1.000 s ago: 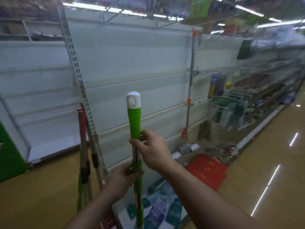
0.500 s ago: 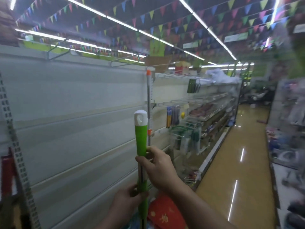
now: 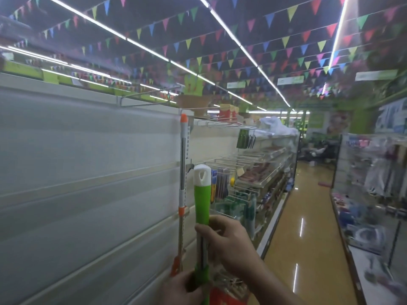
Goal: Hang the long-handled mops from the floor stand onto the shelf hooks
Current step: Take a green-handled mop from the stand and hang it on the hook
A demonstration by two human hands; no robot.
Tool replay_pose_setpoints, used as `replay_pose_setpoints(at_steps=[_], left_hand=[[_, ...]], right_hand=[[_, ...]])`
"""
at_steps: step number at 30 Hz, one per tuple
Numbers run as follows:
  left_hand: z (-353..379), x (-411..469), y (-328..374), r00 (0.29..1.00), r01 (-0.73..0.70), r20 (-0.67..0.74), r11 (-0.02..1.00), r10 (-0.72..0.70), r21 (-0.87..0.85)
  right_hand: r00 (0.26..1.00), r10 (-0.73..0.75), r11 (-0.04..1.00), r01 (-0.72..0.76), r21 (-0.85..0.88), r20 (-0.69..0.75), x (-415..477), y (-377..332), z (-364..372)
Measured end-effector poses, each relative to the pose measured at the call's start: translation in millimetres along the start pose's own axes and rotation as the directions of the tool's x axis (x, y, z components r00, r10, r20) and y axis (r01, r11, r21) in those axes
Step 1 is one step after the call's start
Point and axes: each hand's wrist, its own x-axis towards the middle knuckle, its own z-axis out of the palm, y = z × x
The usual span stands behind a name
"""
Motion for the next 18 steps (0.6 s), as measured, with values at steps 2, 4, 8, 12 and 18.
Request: replay_pose_setpoints(at_steps=[2,4,8,12,18], left_hand=[[0,19,1,1.0,0.013,-0.001,1.0,-0.013,0.027],[-1,37,3,1.0,-0.003,0.003,1.0,0.003,0.023],[-8,69,27,0.995,-0.103,0.002,0.987,0.105,-0.119],[-22,102,41,0.985,-0.172,0.0,0.981,0.172,-0.089],[-27,142,40,0.975,-0.185,-0.124,0.983,0.185,0.018]], right_hand=[[1.0,-0.023,1.0,0.023,-0.014,-0.004,19,2,-1],[0.999,-0.052,0.999,0.052,-0.007,0.002,35,3,-2],[0.996,-0.083,0.997,0.082,0.01,0.032,66,5,-4],[0.992,-0.12,0.992,0.118,0.033,0.036,97,13,-1],[0.972,-0.213,0.975,0.206,0.082,0.1,154,19,-6]])
